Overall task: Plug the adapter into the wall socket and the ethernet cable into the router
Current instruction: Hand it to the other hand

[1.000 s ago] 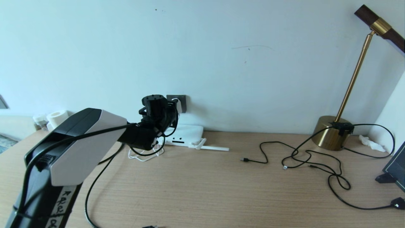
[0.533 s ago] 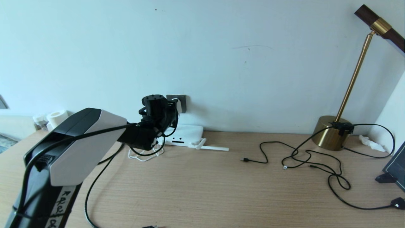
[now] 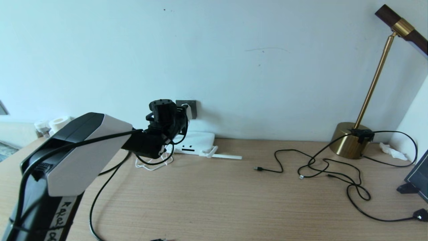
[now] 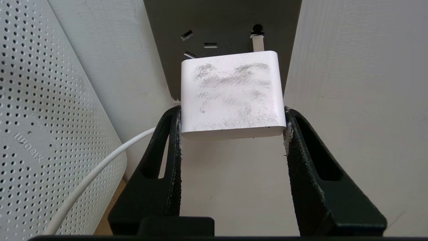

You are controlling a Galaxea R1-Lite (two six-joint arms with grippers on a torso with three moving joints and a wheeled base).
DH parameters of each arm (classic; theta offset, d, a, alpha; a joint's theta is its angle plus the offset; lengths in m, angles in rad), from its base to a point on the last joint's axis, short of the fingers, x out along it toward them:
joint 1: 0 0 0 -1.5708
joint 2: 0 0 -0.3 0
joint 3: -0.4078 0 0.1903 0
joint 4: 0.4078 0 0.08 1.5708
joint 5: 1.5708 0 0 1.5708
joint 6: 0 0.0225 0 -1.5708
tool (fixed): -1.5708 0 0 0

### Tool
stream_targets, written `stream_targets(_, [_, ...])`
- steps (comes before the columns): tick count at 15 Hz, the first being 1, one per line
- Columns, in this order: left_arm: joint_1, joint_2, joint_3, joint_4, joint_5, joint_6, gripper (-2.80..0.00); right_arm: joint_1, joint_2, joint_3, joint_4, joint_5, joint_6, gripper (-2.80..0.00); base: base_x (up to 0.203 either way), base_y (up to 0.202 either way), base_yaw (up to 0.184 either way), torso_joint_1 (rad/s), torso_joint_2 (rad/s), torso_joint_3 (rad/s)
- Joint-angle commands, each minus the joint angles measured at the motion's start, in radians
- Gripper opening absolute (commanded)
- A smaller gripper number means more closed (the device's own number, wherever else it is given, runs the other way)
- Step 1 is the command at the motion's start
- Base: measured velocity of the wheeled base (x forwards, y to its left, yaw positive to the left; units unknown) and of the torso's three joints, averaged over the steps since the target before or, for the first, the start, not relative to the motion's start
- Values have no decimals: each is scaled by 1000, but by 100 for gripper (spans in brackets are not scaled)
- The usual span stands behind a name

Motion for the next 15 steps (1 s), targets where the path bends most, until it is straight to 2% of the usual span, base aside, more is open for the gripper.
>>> stream_targets(1, [4,-8,6,-8,2,-8,-280,1,0,1,0,0,0,0,0,0,0,0,0,0])
stream_targets(8, [35,-9,45,-9,-4,-5,-280,1,0,1,0,0,0,0,0,0,0,0,0,0])
stream_targets(11, [47,-59,154,-14,-51,0,-280,1,0,-1,0,0,0,0,0,0,0,0,0,0])
stream_targets(13, [68,-147,296,-20,-169,15,-280,1,0,-1,0,0,0,0,0,0,0,0,0,0])
stream_targets(14, [86,-201,373,-19,-269,49,-280,1,0,1,0,0,0,0,0,0,0,0,0,0])
stream_targets(15, [112,-258,455,-11,-400,132,-280,1,0,1,0,0,0,0,0,0,0,0,0,0])
